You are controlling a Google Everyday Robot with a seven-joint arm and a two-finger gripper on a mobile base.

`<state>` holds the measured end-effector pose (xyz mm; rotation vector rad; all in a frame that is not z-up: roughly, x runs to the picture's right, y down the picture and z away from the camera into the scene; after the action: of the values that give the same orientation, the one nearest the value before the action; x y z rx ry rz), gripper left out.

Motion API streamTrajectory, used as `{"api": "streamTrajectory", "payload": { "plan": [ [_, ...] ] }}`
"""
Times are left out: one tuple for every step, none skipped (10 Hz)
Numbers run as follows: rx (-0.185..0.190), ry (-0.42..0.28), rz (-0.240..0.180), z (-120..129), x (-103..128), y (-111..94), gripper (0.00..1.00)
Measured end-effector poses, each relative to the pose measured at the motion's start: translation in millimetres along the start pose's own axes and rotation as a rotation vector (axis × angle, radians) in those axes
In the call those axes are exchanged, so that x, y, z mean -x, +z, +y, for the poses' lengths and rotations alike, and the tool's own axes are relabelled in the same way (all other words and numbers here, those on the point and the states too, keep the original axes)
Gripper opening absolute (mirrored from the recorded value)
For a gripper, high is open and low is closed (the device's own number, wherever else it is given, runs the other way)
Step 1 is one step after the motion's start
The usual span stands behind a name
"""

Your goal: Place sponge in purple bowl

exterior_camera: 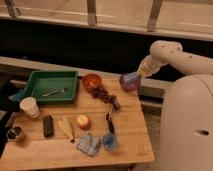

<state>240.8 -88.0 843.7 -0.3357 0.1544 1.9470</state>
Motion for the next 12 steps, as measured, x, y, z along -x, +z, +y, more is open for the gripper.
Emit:
{"api": "streamTrajectory", "payload": {
  "plan": [
    [0.007,0.021,-0.001,-3.1,3.1,6.4,0.0],
    [0.018,0.04,0.003,-5.8,6.9,11.3,0.0],
    [0.035,0.06,0.011,-10.6,14.1,18.0,0.0],
    [0.055,0.075,0.019,-15.8,22.1,22.9,0.03],
    [0.066,0.085,0.025,-21.4,26.6,26.4,0.1],
    [0.077,0.098,0.032,-28.2,30.1,29.5,0.19],
    [0.084,0.109,0.044,-37.3,31.7,36.5,0.31],
    [0.091,0.114,0.051,-40.5,32.5,41.5,0.39],
    [0.109,0.119,0.057,-39.5,34.2,46.2,0.5],
    [0.138,0.122,0.059,-38.6,34.8,49.6,0.6],
    [0.151,0.119,0.051,-34.9,33.3,50.5,0.71],
    [0.152,0.107,0.042,-26.7,31.2,52.8,0.74]
  ]
}}
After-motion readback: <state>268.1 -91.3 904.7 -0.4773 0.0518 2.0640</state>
